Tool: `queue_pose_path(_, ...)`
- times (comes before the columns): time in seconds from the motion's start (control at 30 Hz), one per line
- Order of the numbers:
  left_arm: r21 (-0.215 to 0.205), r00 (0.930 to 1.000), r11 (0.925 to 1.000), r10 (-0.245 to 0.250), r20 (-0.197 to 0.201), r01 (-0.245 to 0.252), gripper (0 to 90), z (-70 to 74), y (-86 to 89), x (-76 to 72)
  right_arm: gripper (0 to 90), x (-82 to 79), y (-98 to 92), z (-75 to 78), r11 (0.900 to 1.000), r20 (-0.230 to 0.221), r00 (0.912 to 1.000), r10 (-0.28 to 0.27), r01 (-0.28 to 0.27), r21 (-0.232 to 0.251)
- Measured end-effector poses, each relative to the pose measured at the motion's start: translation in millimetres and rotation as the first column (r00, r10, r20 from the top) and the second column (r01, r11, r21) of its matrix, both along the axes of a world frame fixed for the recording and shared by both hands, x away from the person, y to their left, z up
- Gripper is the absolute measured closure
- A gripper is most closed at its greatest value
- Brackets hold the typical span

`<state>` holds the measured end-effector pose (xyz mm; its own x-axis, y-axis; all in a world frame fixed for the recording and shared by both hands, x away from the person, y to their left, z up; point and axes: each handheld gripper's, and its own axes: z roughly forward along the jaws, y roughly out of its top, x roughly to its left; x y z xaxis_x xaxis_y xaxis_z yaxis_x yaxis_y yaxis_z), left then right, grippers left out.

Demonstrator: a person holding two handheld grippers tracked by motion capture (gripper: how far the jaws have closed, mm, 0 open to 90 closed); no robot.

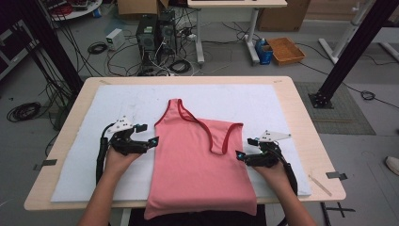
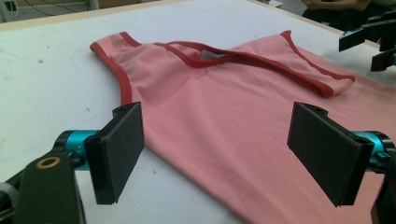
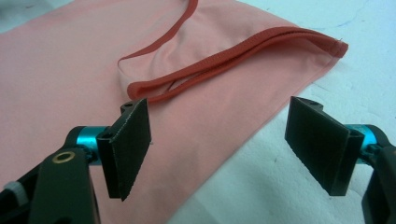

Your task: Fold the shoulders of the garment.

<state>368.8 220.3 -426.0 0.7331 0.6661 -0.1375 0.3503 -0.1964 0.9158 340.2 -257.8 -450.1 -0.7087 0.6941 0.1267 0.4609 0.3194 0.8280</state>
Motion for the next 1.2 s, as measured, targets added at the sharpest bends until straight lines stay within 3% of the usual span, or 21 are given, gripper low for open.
queue_pose_path(0.13, 0.012, 0.9999, 0.9999, -0.002, -0.013, 0.003, 18.9, 8.8, -10.3, 15.6, 21.7, 2.5, -1.2, -0.5, 1.0, -0.025, 0.9997, -0.006, 0.006, 0.01)
queue_pose_path(0.3, 0.029, 0.9988, 0.9994, 0.02, -0.046, -0.018, 18.9, 15.7, -17.1, 38.6, 21.7, -0.8, 0.3, -0.2, 1.0, 0.011, 0.9999, -0.012, 0.012, -0.002)
queue_pose_path(0.47, 0.039, 0.9968, 0.9989, 0.03, -0.074, -0.027, 18.9, 20.7, -20.9, 58.1, 21.7, -0.3, 0.7, -0.4, 1.0, 0.008, 0.9999, -0.014, 0.015, -0.009)
queue_pose_path(0.53, 0.027, 0.997, 0.9988, 0.043, -0.064, -0.042, 19.0, 21.3, -21.0, 64.7, 21.7, -1.3, 2.2, -0.3, 1.0, 0.015, 0.9998, -0.01, 0.011, -0.02)
queue_pose_path(0.57, 0.021, 0.9957, 0.9988, 0.046, -0.08, -0.045, 18.9, 21.6, -20.7, 69.1, 21.7, -1.9, 2.7, 0.0, 1.0, 0.021, 0.9998, -0.002, 0.002, -0.026)
queue_pose_path(0.77, 0.089, 0.9935, 0.9952, 0.049, -0.102, -0.04, 18.8, 25.3, -29.4, 93.9, 21.7, -1.6, 2.0, -0.2, 1.0, 0.011, 0.9999, -0.001, 0.002, -0.017)
queue_pose_path(0.97, 0.104, 0.9914, 0.9934, 0.061, -0.116, -0.049, 18.8, 20.2, -38.8, 124.5, 21.7, -1.2, -0.8, 0.0, 1.0, 0.01, 0.9999, 0.0, 0.0, 0.01)
queue_pose_path(1.1, 0.109, 0.986, 0.9929, 0.064, -0.154, -0.048, 18.8, 13.9, -45.8, 143.4, 21.7, -0.7, -1.6, 0.0, 1.0, 0.005, 1.0, -0.002, 0.002, 0.017)
queue_pose_path(1.2, 0.15, 0.9801, 0.9878, 0.069, -0.186, -0.041, 18.8, 6.7, -53.4, 155.3, 21.7, -0.6, -1.4, -0.1, 1.0, 0.006, 1.0, 0.001, -0.001, 0.013)
